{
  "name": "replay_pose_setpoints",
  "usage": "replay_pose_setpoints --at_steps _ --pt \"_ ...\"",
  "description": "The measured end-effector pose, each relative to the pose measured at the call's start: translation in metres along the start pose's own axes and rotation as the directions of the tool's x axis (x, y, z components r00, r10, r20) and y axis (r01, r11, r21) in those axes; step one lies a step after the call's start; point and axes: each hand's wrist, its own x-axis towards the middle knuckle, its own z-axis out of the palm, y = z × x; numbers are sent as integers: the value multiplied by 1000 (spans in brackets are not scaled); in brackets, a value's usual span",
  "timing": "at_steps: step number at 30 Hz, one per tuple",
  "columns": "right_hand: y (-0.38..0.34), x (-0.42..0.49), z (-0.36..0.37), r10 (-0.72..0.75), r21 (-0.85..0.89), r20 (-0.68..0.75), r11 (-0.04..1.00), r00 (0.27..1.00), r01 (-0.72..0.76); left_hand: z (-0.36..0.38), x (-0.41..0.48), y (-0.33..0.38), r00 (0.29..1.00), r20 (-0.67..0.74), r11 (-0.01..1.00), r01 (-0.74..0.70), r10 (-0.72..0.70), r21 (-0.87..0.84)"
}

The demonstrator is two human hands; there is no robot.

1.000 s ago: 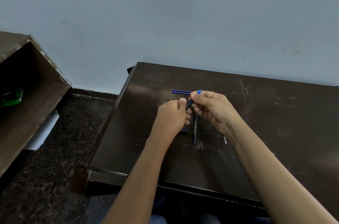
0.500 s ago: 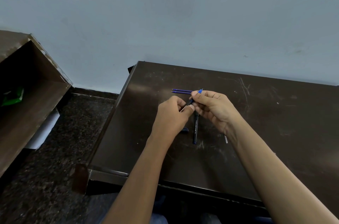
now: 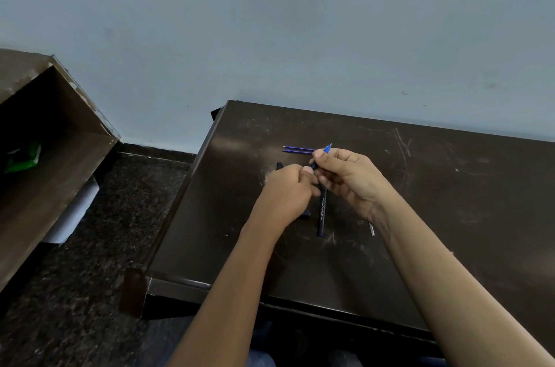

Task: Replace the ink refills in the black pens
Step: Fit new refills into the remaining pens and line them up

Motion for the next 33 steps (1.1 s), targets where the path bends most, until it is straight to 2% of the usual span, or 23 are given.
replay_pose_setpoints --at_steps 3,5,8,14,17,18,19,20,21,22,23,24,26,29,31,33 --pt "-3 -3 -2 2 128 171 991 985 -24 0 1 0 1000 17 999 1 0 -33" --pt "-3 -3 -1 -20 165 206 986 978 -15 0 1 0 1000 20 999 1 0 -54" --pt "1 -1 1 -65 154 117 987 991 47 -2 1 1 1000 -8 999 -13 12 -41" --pt "7 -2 11 -55 125 -13 991 998 56 -4 2 1 997 -70 997 -11 17 76" --pt "13 -2 13 -104 -16 -30 994 994 104 -6 0 -3 992 -125 992 -16 32 128" --pt "18 0 13 -140 -113 -32 984 990 136 -7 1 -6 986 -166 988 -4 30 153" --pt "24 2 12 -198 -283 -40 942 979 179 -8 1 -9 978 -207 987 18 16 163" --pt "31 6 9 -284 -561 -32 799 958 218 -10 2 -10 971 -241 986 43 -4 159" --pt "40 9 6 -359 -832 29 508 933 221 -11 2 -11 964 -265 986 62 -19 154" --pt "49 10 4 -358 -955 134 201 924 216 -12 2 -13 960 -278 986 70 -26 152" --pt "57 12 3 -304 -975 212 4 929 224 -13 2 -13 959 -282 986 73 -27 152" --pt "63 11 4 -229 -969 245 -80 942 232 -14 2 -13 960 -279 986 74 -29 151" --pt "73 10 7 -137 -962 269 -94 953 258 -14 1 -13 962 -272 987 76 -35 144" --pt "82 10 7 -120 -950 303 -116 945 290 -16 1 -13 963 -267 987 74 -33 145" --pt "80 12 4 -202 -953 297 -1 933 303 -16 0 -15 965 -262 985 69 -25 158" --pt "69 13 -1 -363 -925 206 231 909 302 -14 1 -16 965 -259 983 75 -29 169"
